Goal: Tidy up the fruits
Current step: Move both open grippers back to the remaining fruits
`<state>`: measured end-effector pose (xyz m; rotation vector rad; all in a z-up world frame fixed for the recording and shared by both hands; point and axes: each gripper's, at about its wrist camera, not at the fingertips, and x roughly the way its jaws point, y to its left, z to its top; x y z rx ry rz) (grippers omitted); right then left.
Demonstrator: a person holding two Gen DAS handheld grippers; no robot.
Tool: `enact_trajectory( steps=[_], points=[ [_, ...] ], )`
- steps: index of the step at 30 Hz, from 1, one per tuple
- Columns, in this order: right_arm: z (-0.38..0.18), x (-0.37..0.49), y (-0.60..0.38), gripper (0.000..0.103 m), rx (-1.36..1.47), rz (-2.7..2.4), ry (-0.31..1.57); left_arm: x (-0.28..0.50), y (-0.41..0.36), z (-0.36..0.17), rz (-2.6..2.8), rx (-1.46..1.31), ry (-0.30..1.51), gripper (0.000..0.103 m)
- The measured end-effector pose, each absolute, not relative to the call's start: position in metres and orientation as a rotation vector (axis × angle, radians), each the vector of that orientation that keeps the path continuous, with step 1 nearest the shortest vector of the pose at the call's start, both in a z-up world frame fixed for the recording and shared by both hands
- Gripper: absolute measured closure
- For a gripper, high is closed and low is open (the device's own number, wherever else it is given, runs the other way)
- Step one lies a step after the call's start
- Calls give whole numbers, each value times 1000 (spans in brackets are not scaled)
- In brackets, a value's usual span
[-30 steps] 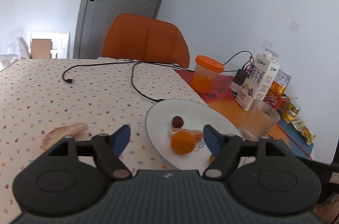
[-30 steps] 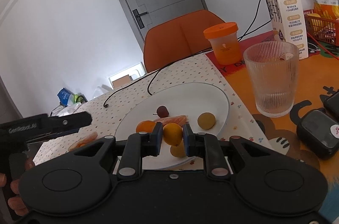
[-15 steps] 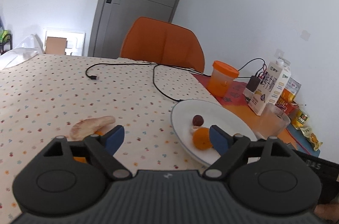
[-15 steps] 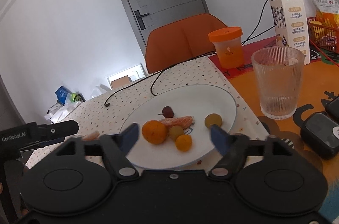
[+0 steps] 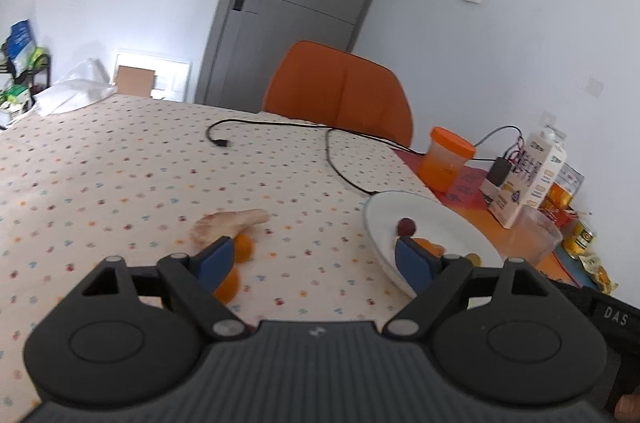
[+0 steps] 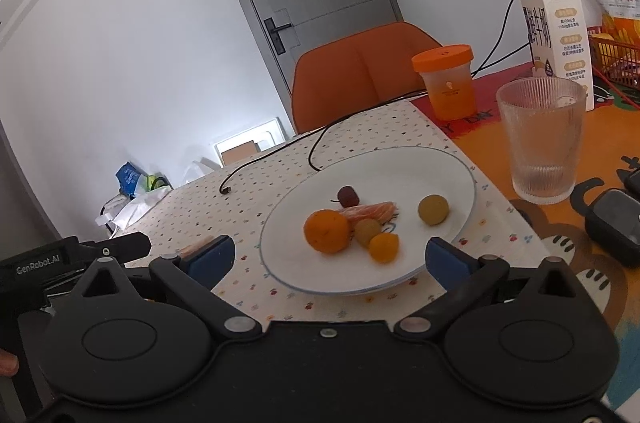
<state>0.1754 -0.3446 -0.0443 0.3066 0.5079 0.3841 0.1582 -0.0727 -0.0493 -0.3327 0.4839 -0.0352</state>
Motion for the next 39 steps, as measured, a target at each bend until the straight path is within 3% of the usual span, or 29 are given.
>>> enact_trajectory(
  steps=[39],
  points=[
    [-55,147,-247,0,152,658,616,101,6,-74,169,-342,545,17]
  ],
)
